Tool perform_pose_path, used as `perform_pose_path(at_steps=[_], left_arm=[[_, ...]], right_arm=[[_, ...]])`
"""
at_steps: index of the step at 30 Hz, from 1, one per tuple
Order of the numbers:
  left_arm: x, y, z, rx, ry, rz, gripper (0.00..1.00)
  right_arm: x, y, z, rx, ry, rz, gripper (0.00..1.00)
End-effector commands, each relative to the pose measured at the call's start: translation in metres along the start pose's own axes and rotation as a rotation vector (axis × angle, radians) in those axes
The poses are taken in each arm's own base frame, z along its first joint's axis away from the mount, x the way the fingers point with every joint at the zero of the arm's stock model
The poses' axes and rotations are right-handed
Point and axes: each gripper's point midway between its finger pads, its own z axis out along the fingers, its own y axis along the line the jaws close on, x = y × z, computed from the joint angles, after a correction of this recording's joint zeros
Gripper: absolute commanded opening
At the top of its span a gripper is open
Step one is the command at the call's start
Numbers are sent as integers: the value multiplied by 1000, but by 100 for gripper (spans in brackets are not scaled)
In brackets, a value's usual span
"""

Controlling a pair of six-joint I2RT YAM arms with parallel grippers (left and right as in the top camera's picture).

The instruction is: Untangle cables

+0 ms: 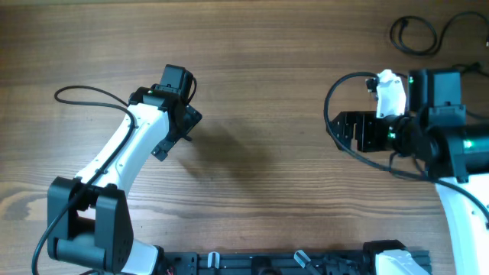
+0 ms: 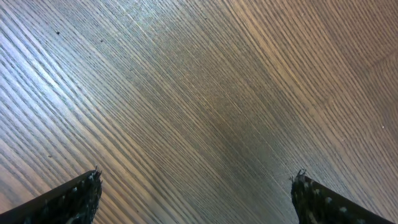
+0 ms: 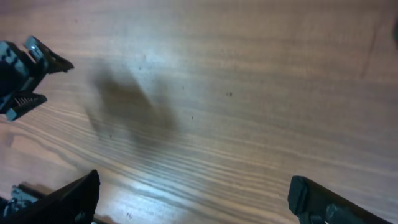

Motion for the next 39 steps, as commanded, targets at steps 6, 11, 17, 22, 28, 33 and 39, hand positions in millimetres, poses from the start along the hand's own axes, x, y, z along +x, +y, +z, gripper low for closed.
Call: perform_pose_path(at_steps=[6, 11, 17, 22, 28, 33, 39], left_arm=[[1, 3, 4, -18, 3, 6, 100], [1, 3, 4, -18, 3, 6, 100], [1, 4, 4, -19, 3, 6, 100], [1, 3, 4, -18, 3, 6, 100], [1, 3, 4, -18, 3, 6, 100], [1, 3, 4, -18, 3, 6, 100], [1, 3, 4, -18, 3, 6, 100]], right_arm=[[-1, 3, 6, -32, -226, -174, 100], [13, 1, 17, -50, -438, -256, 100], [35, 1, 13, -51, -617, -320, 100], [34, -3, -5, 2, -696, -327, 100], [48, -28, 12, 100, -790, -310, 100], [44, -29, 16, 95, -932, -347, 100], [39, -27, 6, 94, -1100, -385, 100]])
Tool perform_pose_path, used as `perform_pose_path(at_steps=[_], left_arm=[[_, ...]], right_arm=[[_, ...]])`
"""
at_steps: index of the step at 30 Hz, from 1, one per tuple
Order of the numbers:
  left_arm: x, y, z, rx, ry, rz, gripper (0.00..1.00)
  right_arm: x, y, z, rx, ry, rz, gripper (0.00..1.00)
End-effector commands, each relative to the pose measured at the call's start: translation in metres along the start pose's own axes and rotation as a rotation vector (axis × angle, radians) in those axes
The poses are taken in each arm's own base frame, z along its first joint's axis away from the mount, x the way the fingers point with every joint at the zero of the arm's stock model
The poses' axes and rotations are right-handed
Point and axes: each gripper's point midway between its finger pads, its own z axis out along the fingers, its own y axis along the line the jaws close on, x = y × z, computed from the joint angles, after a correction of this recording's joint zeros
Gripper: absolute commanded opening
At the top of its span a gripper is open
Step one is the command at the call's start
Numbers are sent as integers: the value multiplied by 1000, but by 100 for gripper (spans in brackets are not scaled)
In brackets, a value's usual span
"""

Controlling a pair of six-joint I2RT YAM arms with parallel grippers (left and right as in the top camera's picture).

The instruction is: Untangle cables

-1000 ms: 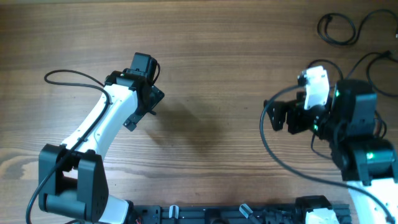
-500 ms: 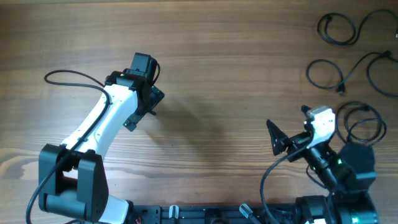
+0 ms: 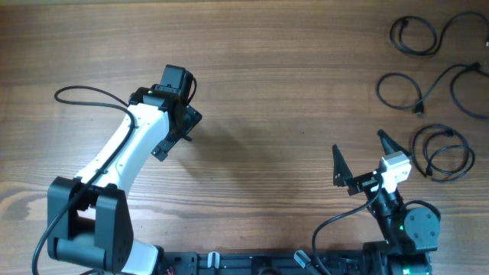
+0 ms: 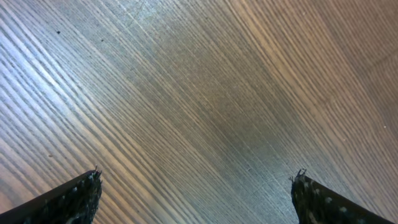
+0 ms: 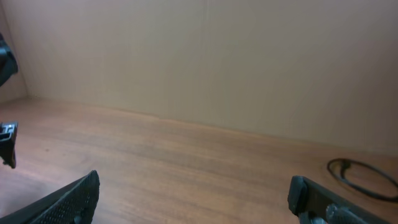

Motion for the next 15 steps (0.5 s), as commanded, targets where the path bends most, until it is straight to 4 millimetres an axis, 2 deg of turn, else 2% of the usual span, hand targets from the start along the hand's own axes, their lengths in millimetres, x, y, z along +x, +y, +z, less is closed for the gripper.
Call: perform_pose_path(at_steps=[1, 8, 12, 15], left_arm=[[1, 3, 4, -17, 2, 5, 100], [1, 3, 4, -17, 2, 5, 100], [1, 3, 4, -17, 2, 6, 100], [1, 3, 4, -18, 2, 5, 100]], right_arm=[[3, -4, -3, 30, -34, -4, 100], [19, -20, 0, 108, -53, 19, 100], [21, -36, -3, 197, -45, 22, 100], [45, -41, -4, 223, 48, 56, 100]])
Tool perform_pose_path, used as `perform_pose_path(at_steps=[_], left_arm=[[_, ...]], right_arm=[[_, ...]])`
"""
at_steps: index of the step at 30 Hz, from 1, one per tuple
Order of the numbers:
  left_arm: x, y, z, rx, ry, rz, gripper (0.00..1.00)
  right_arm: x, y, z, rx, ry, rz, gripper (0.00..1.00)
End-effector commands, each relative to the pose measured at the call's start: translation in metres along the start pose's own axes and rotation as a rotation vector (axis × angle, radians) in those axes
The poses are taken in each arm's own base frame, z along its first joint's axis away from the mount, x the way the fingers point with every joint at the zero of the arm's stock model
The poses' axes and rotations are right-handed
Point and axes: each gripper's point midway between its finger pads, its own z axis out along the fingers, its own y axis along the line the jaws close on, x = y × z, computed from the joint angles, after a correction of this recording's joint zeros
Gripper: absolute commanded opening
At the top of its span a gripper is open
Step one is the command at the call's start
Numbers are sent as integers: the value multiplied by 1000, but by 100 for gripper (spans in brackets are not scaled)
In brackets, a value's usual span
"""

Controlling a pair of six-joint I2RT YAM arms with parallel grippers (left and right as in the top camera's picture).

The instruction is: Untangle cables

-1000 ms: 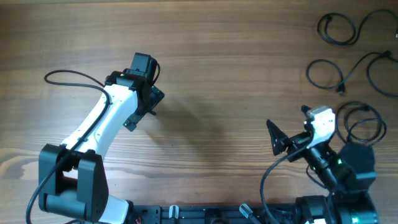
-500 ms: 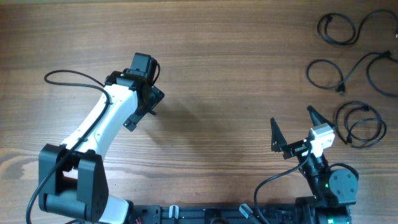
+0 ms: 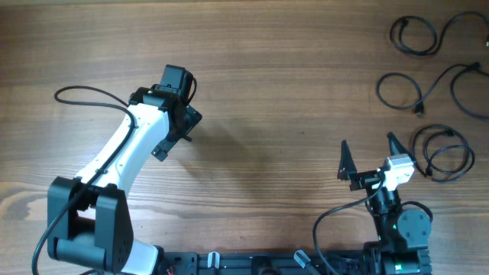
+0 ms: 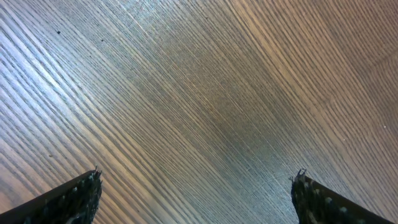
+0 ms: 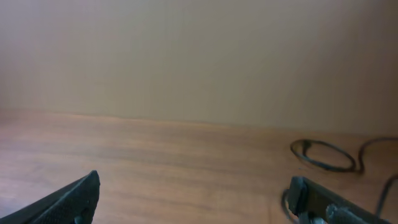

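Note:
Three black cables lie apart at the table's right side: a top coil (image 3: 416, 35), a middle cable (image 3: 401, 90) and a lower coil (image 3: 443, 151). My right gripper (image 3: 367, 145) stands open and empty near the front edge, just left of the lower coil, its fingers pointing away over the table. In the right wrist view the gripper (image 5: 194, 182) looks along the wood at a cable coil (image 5: 326, 155). My left gripper (image 3: 174, 130) hangs open over bare wood left of centre. In the left wrist view it (image 4: 198, 177) holds nothing.
The left arm's own black lead (image 3: 88, 93) loops out beside its white link. A dark rail (image 3: 252, 263) with the arm bases runs along the front edge. A pale wall (image 5: 199, 56) stands behind the table.
My right gripper has shifted slightly right and turned, so the cable coil sits further into its wrist view. The left arm and the cables have not moved.
At first my right arm reached out over the right side of the table, open, hiding two of the cables. Then it stood drawn back at the front edge with three cables lying apart. Now it sits slightly further right. The left gripper stayed open over bare wood.

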Motion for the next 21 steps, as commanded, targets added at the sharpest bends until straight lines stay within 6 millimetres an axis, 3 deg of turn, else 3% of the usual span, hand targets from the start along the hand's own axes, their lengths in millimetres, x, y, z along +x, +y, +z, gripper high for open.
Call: perform_pose_path(at_steps=[1, 21], left_arm=[[1, 3, 4, -17, 2, 5, 100], [1, 3, 4, -16, 2, 5, 100]], right_arm=[[14, -13, -2, 63, 52, 32, 100], [14, -13, -2, 62, 55, -18, 100]])
